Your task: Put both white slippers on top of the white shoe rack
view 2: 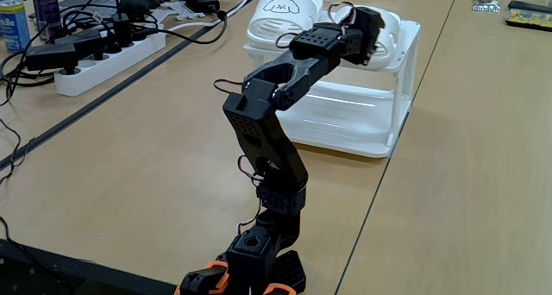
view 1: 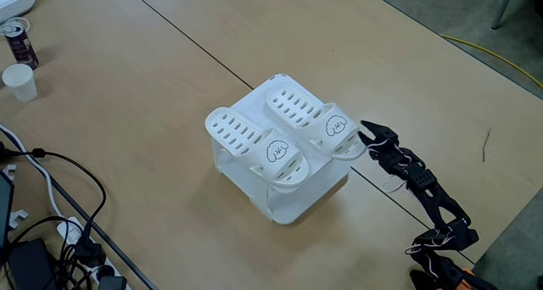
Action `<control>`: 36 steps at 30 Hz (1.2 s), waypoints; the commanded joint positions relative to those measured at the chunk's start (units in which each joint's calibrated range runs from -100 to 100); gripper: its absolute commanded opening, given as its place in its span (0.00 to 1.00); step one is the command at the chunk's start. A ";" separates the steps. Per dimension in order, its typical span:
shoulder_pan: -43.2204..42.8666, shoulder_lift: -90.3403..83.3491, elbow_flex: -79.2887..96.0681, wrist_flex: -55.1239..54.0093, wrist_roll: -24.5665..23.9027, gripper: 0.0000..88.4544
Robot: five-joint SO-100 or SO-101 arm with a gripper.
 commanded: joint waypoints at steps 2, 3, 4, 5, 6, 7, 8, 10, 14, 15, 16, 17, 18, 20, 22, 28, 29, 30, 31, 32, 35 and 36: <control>3.60 -3.08 -2.80 -0.17 0.42 0.00; 4.10 -3.00 -2.62 -0.08 0.42 0.01; 4.43 -2.91 -2.44 -0.08 0.42 0.02; 4.51 -2.75 -1.99 -0.08 0.42 0.01; 4.51 -2.75 -1.36 -0.08 0.42 0.01; 4.51 -2.58 -0.63 -0.08 0.42 0.01; 4.51 -2.49 0.18 -0.17 0.42 0.01; 4.51 -2.33 1.89 -0.17 0.42 0.01; 4.51 -2.24 4.51 -0.25 0.42 0.01; 4.43 -2.24 4.87 -0.25 0.42 0.01; 4.43 -2.24 4.87 -0.34 0.42 0.01; 4.26 -2.24 4.87 -0.34 0.42 0.01; 4.02 -2.24 4.87 -0.34 0.42 0.01; 3.85 -2.24 4.78 -0.34 0.42 0.01; 3.69 -2.24 4.42 -0.34 0.42 0.01; 2.86 -2.24 4.06 -0.34 0.42 0.01; 2.86 -2.24 4.06 -0.34 0.42 0.01; 2.86 -2.24 4.06 -0.34 0.42 0.01; 2.86 -2.24 4.06 -0.34 0.42 0.01; 2.86 -2.33 4.06 -0.34 0.42 0.01; 2.12 -2.41 4.06 -0.34 0.42 0.01; 1.71 -2.49 4.06 -0.34 0.42 0.01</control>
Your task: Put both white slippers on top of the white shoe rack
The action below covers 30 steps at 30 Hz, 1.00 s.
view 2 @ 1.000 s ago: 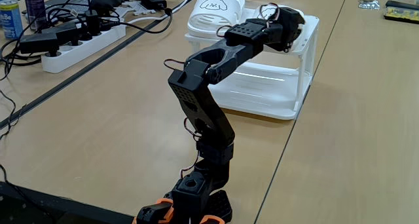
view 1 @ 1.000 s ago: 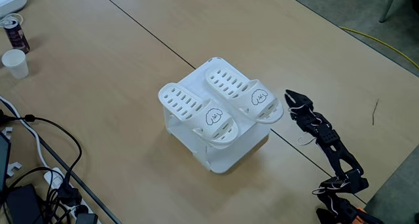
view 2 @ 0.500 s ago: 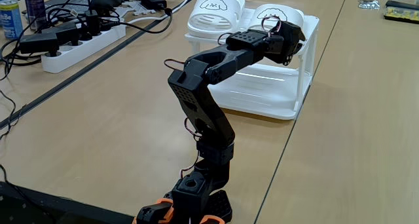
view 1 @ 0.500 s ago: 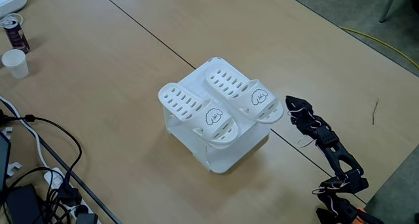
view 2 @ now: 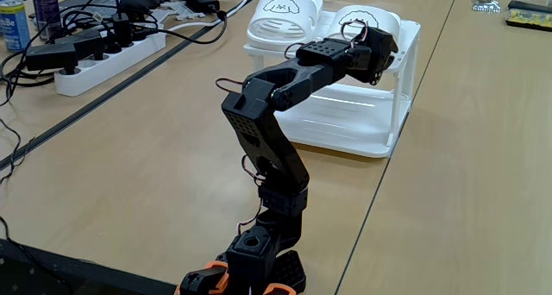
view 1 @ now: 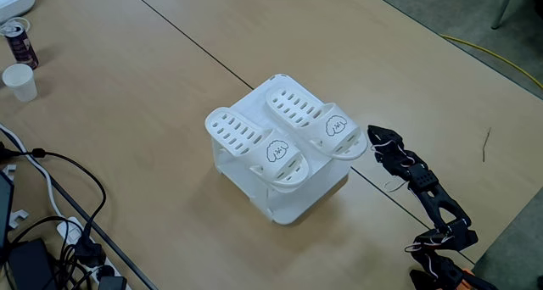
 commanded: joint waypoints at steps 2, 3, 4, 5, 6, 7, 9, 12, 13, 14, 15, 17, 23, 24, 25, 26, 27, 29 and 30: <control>-2.05 -2.66 -1.87 -0.34 0.42 0.01; -2.62 -2.66 -1.87 -0.34 0.42 0.01; -3.03 -2.66 -1.87 -0.34 0.42 0.01; -3.03 -2.49 -1.87 -0.34 0.42 0.01; -3.03 -2.41 -1.87 -0.34 0.42 0.01; -2.95 -2.41 -1.87 -0.34 0.42 0.01; -2.37 -2.49 -1.87 -0.34 0.42 0.01; -1.06 -3.17 -1.96 -0.34 0.42 0.01; -0.73 -3.42 -2.50 -0.34 0.42 0.01; -0.65 -4.01 -3.32 -0.25 0.42 0.01; -0.65 -4.93 -3.95 -0.25 0.42 0.01; -1.06 -7.12 -4.13 -0.08 0.42 0.01; -2.37 -14.61 -1.87 4.06 0.42 0.01; -2.70 -16.12 -1.51 6.31 0.42 0.01; -3.36 -17.64 -1.42 8.55 0.42 0.01; -3.86 -19.15 -1.33 10.71 0.42 0.01; -4.18 -20.50 -1.33 12.86 0.42 0.01; -5.66 -22.69 -1.33 17.52 0.42 0.01; -6.49 -23.61 -1.33 19.59 0.42 0.01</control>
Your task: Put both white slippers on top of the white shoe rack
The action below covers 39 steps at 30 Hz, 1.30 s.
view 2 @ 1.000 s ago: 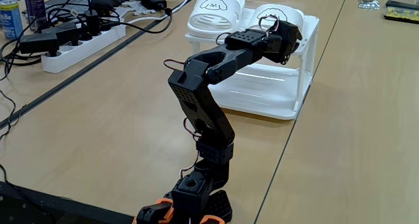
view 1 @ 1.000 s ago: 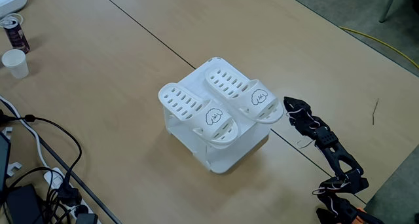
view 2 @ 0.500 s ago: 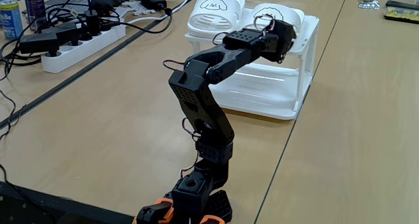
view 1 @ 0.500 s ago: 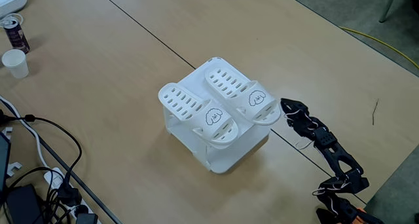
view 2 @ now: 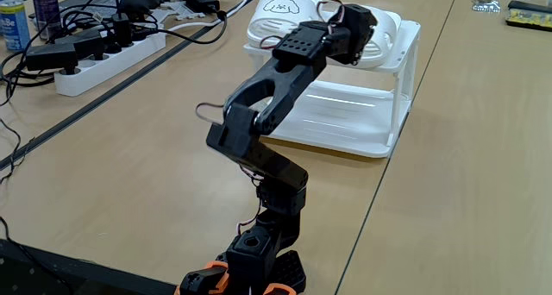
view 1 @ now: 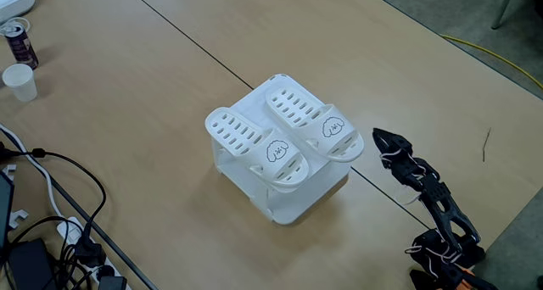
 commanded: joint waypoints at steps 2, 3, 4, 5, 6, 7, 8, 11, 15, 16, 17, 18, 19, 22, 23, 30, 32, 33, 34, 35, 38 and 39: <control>-3.79 -6.49 -1.33 10.26 0.42 0.01; -4.69 -6.82 -1.33 11.72 0.42 0.01; -5.60 -6.82 -1.24 12.85 0.42 0.01; -6.25 -6.74 -0.88 13.45 0.42 0.01; -6.91 -6.65 -0.16 13.45 0.42 0.01; -7.57 -6.57 0.56 13.54 0.42 0.01; -8.23 -6.57 1.47 13.62 0.42 0.01; -9.54 -6.40 4.17 13.62 0.42 0.01; -10.61 -6.32 6.97 13.54 0.42 0.01; -10.69 -6.32 7.33 13.45 0.42 0.01; -10.69 -6.23 7.51 13.45 0.42 0.01; -10.69 -6.23 7.60 13.36 0.42 0.01; -10.69 -6.06 7.60 13.36 0.42 0.01; -10.61 -3.96 6.34 13.10 0.42 0.01; -10.61 -2.95 5.43 13.10 0.42 0.01; -10.12 5.21 -2.05 13.02 0.42 0.01; -10.04 7.23 -4.58 13.02 0.42 0.01; -10.04 8.32 -6.02 13.02 0.42 0.01; -10.04 9.08 -7.19 13.02 0.42 0.01; -10.04 9.75 -8.10 13.02 0.42 0.01; -10.04 11.69 -10.08 13.02 0.42 0.01; -10.04 12.19 -10.62 13.02 0.42 0.01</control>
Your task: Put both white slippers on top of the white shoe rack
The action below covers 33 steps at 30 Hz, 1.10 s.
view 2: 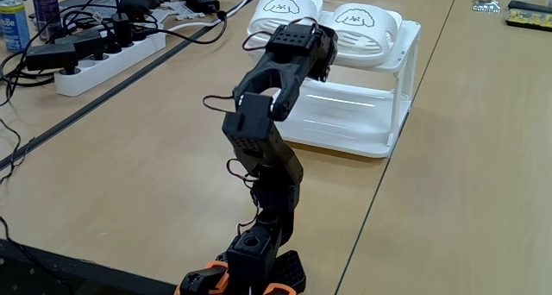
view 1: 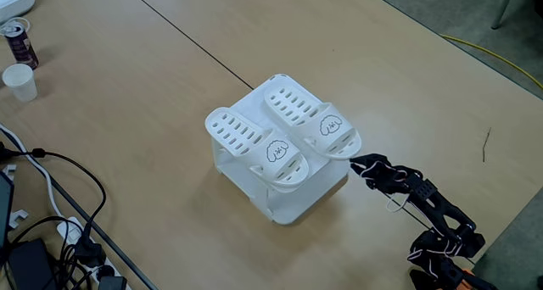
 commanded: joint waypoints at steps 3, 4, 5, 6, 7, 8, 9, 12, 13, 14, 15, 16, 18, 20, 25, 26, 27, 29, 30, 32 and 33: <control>0.53 2.74 -7.84 -0.46 0.42 0.01; 0.53 3.33 -8.39 -0.46 0.42 0.01; 0.61 3.92 -8.93 -0.46 0.42 0.01; 0.61 4.51 -9.56 -0.46 0.42 0.01; 0.61 4.93 -10.10 -0.46 0.42 0.01; 0.61 5.44 -10.64 -0.46 0.42 0.01; 0.61 5.94 -11.18 -0.46 0.42 0.01; 0.61 7.54 -12.81 -0.46 0.42 0.01; 0.61 8.13 -13.35 -0.46 0.42 0.01; 0.61 8.55 -13.80 -0.46 0.42 0.01; 0.61 8.97 -14.25 -0.46 0.42 0.01; 0.61 9.39 -14.61 -0.46 0.42 0.01; 0.61 9.81 -14.70 -0.46 0.42 0.01; 0.61 9.89 -14.61 -0.46 0.42 0.01; 0.61 9.98 -14.34 -0.46 0.42 0.01; 0.61 9.98 -14.25 -0.54 0.42 0.01; 0.61 9.98 -14.25 -0.54 0.42 0.01; 0.61 9.98 -14.16 -0.54 0.42 0.01; 0.61 9.98 -14.16 -0.54 0.42 0.01; 0.61 10.06 -14.16 -0.54 0.42 0.01; 0.61 10.06 -14.16 -0.54 0.42 0.01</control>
